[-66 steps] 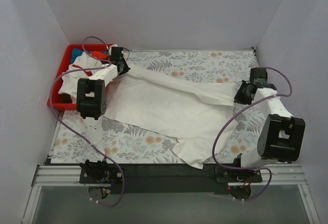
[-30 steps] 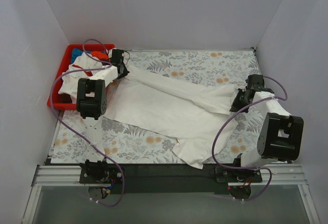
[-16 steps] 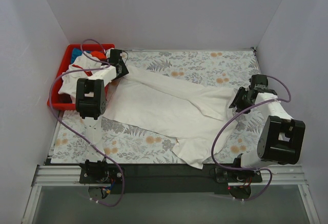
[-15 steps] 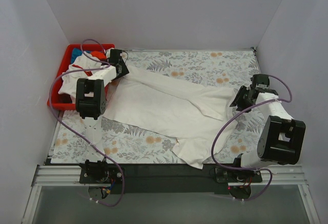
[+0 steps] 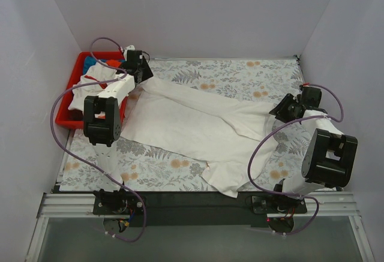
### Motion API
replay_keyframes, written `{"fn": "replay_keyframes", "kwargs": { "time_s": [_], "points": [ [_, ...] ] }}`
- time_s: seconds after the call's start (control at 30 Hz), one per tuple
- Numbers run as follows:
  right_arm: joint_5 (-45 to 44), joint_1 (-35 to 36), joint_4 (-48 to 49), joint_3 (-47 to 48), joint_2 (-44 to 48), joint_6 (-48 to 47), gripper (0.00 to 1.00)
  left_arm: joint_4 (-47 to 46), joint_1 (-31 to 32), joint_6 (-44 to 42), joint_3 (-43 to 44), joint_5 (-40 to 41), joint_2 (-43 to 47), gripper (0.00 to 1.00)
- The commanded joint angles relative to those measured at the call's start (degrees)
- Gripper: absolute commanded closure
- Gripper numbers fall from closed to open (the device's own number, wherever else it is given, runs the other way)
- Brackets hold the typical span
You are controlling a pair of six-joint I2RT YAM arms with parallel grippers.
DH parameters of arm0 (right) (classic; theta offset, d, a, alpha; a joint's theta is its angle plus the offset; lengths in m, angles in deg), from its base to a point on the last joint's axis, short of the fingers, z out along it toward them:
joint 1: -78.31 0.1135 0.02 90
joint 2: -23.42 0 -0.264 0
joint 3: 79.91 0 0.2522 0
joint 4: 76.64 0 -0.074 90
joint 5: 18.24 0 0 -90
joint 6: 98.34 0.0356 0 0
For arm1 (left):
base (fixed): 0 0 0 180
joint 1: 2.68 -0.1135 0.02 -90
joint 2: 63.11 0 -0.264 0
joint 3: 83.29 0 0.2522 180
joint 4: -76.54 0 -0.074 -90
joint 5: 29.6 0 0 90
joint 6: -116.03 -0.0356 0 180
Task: Fold and stack the t-shirts
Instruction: Fold the tshirt
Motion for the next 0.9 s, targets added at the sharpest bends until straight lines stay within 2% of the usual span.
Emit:
{"fn": "replay_keyframes", "kwargs": {
  "time_s": [0.0, 0.2, 0.5, 0.63, 0.8, 0.87],
  "points": [
    [-0.51, -0.48, 6.58, 1.2, -0.27, 0.23, 0.53, -2.38, 0.43, -1.95, 0.27, -1.68, 1.12, 0.48],
    [1.68, -3.03, 11.06, 2.61, -3.08, 1.19, 0.43, -3.52, 0.51, -2.66, 1.77, -4.58, -3.98, 0.59],
    [11.08, -4.26, 17.48, 6.47, -11.52, 4.62, 0.46, -3.44, 0.51, -2.66, 1.42, -5.37, -8.47, 0.61],
    [14.68, -4.17, 21.52, 7.18, -15.38, 10.14, 0.46, -3.44, 0.51, -2.48, 0.45, -5.2, -8.91, 0.61],
    [13.2, -4.09, 24.86, 7.53, -18.28, 13.06, 0.47, -2.74, 0.51, -1.87, -0.08, -5.11, -9.7, 0.61],
    [13.11, -4.08, 26.09, 7.71, -20.3, 14.28, 0.5, -2.13, 0.51, -1.17, -0.17, -5.28, -9.87, 0.61]
  ]
}}
